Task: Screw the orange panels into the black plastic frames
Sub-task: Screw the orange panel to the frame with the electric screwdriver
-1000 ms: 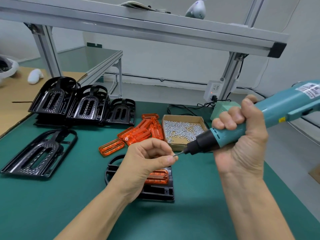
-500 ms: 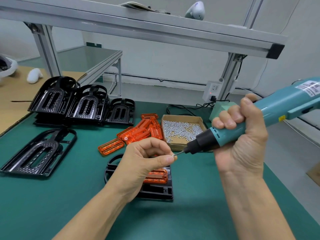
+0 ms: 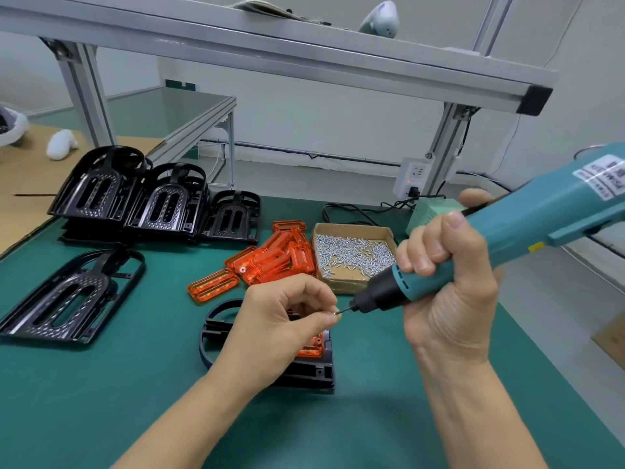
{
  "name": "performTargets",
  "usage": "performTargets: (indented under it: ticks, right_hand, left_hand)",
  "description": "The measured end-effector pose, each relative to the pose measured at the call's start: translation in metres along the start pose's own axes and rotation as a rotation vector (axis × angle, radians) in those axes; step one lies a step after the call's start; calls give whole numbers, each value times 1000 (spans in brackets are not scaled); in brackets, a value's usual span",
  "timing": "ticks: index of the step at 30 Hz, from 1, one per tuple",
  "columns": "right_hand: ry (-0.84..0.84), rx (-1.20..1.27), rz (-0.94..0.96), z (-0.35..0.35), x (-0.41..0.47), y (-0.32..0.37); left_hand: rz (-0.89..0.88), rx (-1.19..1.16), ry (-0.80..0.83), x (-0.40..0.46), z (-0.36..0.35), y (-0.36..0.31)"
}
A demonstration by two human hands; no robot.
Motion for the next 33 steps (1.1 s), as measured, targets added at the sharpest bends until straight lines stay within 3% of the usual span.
performTargets:
  ticks: [10,15,20,22,33]
  right_hand:
    - [-123,42,-55,11,7,-14]
    - [-94,-12,-82,15,14,-18]
    - [-56,-154,-169,18,15,-37]
    - [-41,-204,-184,19,14,-43]
    - [22,-351,-200,19,15,-62]
  left_hand:
    - [37,92,99,0,5,11]
    - [103,344,188,-5,24,23]
    - [38,672,651,-25,10,33]
    - [5,772,745,-30,7,39]
    - [-73,819,748,-31,6,45]
Point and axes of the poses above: each hand's wrist, its own x-axis towards the middle knuckle, its own z-axis out of the back of the hand, y = z × x, the point moved 3 cm from there along x, towards the middle knuckle, and after that the axes turned 15 degrees about -z, right-handed, at the moved point
